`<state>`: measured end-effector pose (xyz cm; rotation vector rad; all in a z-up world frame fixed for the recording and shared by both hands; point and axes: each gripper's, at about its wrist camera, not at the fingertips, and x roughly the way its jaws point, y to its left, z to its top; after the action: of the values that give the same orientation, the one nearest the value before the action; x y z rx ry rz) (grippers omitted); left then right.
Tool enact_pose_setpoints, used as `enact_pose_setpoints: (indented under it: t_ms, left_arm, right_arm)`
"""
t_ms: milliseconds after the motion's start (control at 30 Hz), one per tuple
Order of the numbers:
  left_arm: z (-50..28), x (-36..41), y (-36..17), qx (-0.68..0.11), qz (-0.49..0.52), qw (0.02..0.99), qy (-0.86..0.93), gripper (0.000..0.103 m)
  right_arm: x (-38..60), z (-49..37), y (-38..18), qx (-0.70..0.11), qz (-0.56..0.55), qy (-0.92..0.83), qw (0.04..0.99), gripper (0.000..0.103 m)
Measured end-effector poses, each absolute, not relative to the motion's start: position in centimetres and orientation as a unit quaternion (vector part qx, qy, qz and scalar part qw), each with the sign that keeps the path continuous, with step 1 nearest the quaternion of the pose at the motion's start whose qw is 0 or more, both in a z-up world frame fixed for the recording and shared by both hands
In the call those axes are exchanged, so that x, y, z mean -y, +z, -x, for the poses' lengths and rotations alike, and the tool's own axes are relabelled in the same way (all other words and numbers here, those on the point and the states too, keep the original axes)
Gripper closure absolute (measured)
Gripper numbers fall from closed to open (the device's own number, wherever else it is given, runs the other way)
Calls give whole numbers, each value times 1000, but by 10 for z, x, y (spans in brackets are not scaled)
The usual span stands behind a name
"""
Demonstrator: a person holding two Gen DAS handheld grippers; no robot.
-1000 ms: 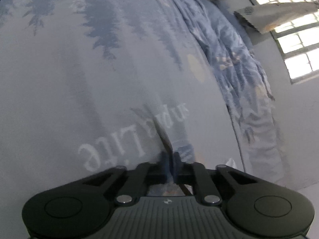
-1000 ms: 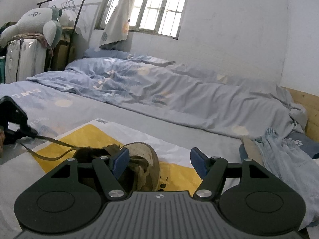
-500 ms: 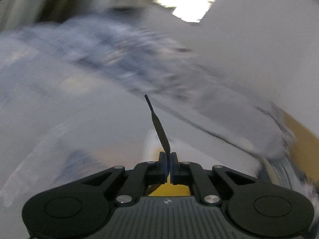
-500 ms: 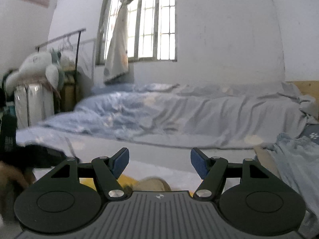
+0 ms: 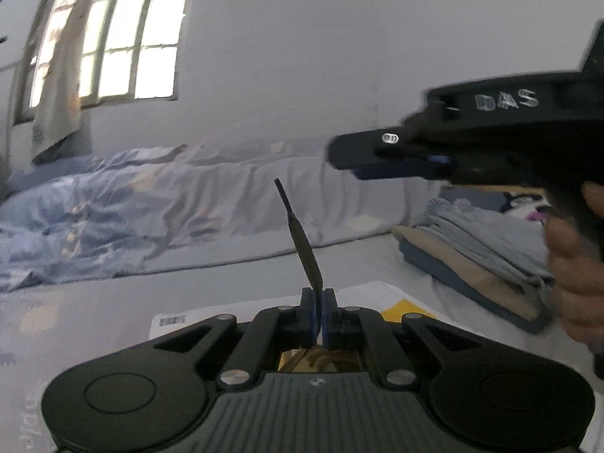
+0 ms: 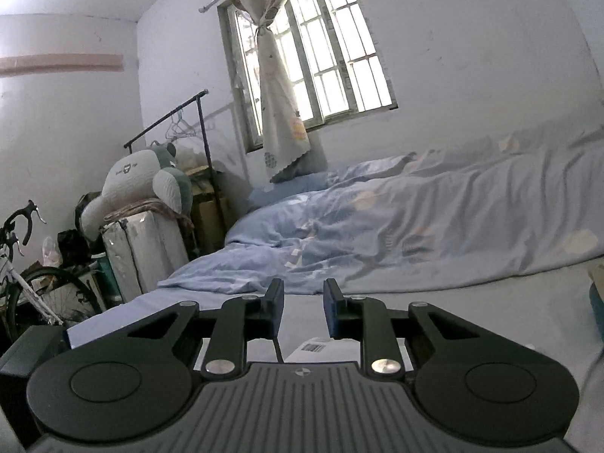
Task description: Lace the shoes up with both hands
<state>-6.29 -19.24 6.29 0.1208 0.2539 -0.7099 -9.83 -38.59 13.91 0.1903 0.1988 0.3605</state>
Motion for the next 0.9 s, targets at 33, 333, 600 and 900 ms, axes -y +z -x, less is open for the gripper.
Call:
enact_pose_setpoints:
  t_ms: [33, 333, 600, 900]
  left_arm:
    - [65, 194, 62, -122, -66, 927, -348, 102]
    - [78, 206, 58, -109, -107, 920, -360, 102]
    - [79, 208, 59, -103, -115, 919, -363, 102]
    - [76, 201, 64, -104, -84, 924, -359, 96]
  right_arm:
    - [385, 97, 139, -100, -90, 178, 975, 81]
    - [368, 98, 133, -109, -54, 192, 974, 79]
    - [366, 94, 124, -127, -57, 182, 973, 100]
    - [377, 91, 120, -136, -99, 187, 968, 101]
